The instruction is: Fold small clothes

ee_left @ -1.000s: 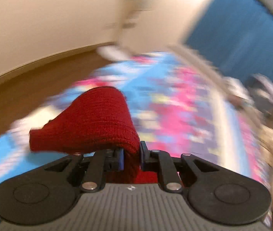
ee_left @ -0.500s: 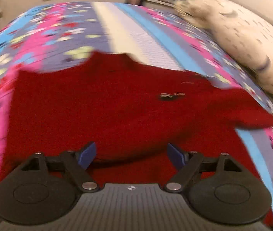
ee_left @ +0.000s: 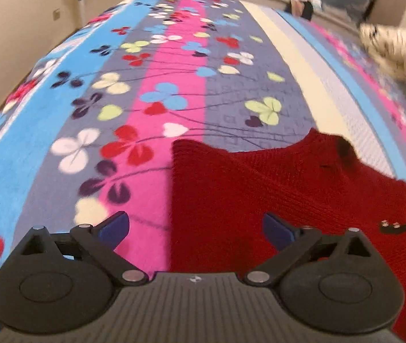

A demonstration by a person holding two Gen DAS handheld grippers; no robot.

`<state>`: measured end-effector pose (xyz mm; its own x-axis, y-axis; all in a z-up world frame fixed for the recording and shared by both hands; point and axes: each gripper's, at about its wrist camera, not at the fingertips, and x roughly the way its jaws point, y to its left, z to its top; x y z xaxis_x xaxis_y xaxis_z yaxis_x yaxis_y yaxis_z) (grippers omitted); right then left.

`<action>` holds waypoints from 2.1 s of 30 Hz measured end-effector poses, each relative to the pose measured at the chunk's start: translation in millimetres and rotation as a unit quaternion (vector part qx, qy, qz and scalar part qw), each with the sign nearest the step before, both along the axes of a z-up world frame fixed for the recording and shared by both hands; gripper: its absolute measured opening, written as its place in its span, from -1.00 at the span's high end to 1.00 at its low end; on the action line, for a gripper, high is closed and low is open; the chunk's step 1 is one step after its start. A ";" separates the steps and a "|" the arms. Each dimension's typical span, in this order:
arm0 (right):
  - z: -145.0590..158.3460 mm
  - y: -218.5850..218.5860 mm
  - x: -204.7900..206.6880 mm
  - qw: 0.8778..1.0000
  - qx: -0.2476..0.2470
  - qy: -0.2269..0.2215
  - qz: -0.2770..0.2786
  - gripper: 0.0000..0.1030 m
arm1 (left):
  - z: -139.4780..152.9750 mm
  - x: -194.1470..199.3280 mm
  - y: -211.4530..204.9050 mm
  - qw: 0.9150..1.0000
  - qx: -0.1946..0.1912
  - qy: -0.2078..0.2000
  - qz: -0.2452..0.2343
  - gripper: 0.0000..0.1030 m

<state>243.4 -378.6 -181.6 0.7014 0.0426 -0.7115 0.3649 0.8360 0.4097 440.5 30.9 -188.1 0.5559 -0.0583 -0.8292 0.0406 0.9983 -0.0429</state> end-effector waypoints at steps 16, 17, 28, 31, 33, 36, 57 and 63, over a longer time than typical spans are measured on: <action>1.5 -29.8 98.5 0.987 0.135 -0.009 0.087 0.69 | -15.8 15.6 41.5 1.000 -0.021 0.018 -0.004 0.58; -2.6 -30.1 105.8 0.991 0.113 0.001 0.076 0.65 | -16.9 14.0 41.1 1.000 -0.024 0.015 -0.005 0.43; -20.5 -52.1 77.9 0.998 0.051 -0.039 0.012 -0.37 | -7.3 -33.9 50.6 0.999 -0.006 -0.033 -0.008 -0.65; -19.6 -30.2 71.1 0.995 -0.024 -0.034 0.095 0.04 | -17.0 -39.7 36.1 0.999 0.035 -0.027 -0.032 -0.66; -25.1 -13.0 77.2 0.988 -0.065 -0.022 0.140 0.38 | -33.4 -35.1 26.6 0.996 0.079 -0.008 -0.028 -0.77; -50.4 9.0 93.5 0.979 -0.147 0.030 0.137 0.52 | -39.8 -34.7 26.5 0.994 0.105 -0.016 -0.003 -1.00; 100.6 79.3 -229.8 0.992 -0.085 -0.018 0.091 -0.66 | 94.5 -360.2 38.6 0.998 0.049 0.002 0.036 -0.99; 130.5 88.0 -285.9 0.991 -0.096 -0.047 0.079 -0.69 | 123.6 -412.3 38.6 0.997 0.054 -0.036 0.035 -0.99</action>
<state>-42.5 -290.6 -51.1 0.7599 0.0274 -0.6494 0.1917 0.9453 0.2641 28.2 69.5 -64.5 0.6139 0.0695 -0.7863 -0.0299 0.9975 0.0647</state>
